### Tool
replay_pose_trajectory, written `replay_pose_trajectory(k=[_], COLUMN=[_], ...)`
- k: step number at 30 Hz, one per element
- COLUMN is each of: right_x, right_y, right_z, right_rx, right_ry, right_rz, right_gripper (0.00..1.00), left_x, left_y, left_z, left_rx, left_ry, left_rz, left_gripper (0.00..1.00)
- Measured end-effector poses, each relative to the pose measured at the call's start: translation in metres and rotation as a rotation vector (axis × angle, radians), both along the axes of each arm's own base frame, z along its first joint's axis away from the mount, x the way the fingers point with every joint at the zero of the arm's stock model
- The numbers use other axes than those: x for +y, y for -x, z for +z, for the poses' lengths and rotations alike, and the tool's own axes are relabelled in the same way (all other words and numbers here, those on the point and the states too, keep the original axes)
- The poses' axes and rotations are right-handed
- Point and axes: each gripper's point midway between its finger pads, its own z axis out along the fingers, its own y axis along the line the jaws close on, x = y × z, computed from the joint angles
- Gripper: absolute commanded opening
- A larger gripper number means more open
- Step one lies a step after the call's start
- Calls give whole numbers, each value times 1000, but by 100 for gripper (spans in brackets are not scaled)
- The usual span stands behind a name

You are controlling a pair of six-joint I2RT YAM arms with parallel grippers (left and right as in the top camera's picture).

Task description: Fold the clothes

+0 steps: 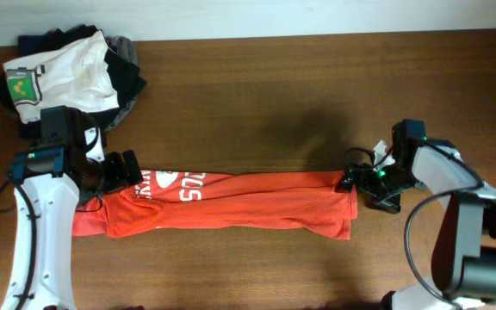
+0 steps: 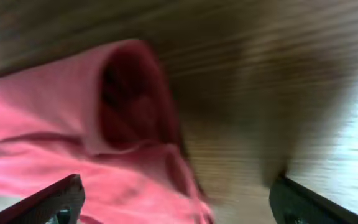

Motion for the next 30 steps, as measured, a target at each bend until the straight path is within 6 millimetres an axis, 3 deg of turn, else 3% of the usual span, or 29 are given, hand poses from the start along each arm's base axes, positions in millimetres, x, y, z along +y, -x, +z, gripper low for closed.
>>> replay_pose_trajectory(k=[2, 5, 6, 8, 12, 16, 21, 25, 28, 30], right_x=[9, 27, 32, 42, 48, 30, -22, -69, -71, -58], right_y=[-1, 11, 15, 20, 26, 33, 9, -2, -7, -12], right_z=[2, -3, -4, -5, -12, -7, 32, 83, 99, 104], right_rx=[-35, -31, -22, -9, 19, 119, 152, 175, 152, 127], right_ry=[-53, -146, -162, -180, -179, -118, 21, 216, 272, 298], right_rz=[7, 29, 38, 62, 75, 8, -90, -163, -147, -96], right_gripper=[65, 52, 41, 5, 4, 4, 4, 4, 4, 4], left_x=[0, 0, 0, 0, 0, 0, 0, 1, -2, -5], left_y=[0, 0, -1, -1, 0, 0, -2, -7, -11, -9], left_z=[-2, -5, -6, -6, -6, -6, -6, -6, -15, -25], left_rx=[8, 19, 20, 20, 21, 21, 16, -7, -24, -22], left_ry=[2, 4, 4, 4, 5, 5, 6, 2, 16, 32], left_rz=[0, 0, 0, 0, 0, 0, -1, -1, -5, -9], left_gripper=[99, 99, 99, 99, 99, 99, 100, 99, 99, 99])
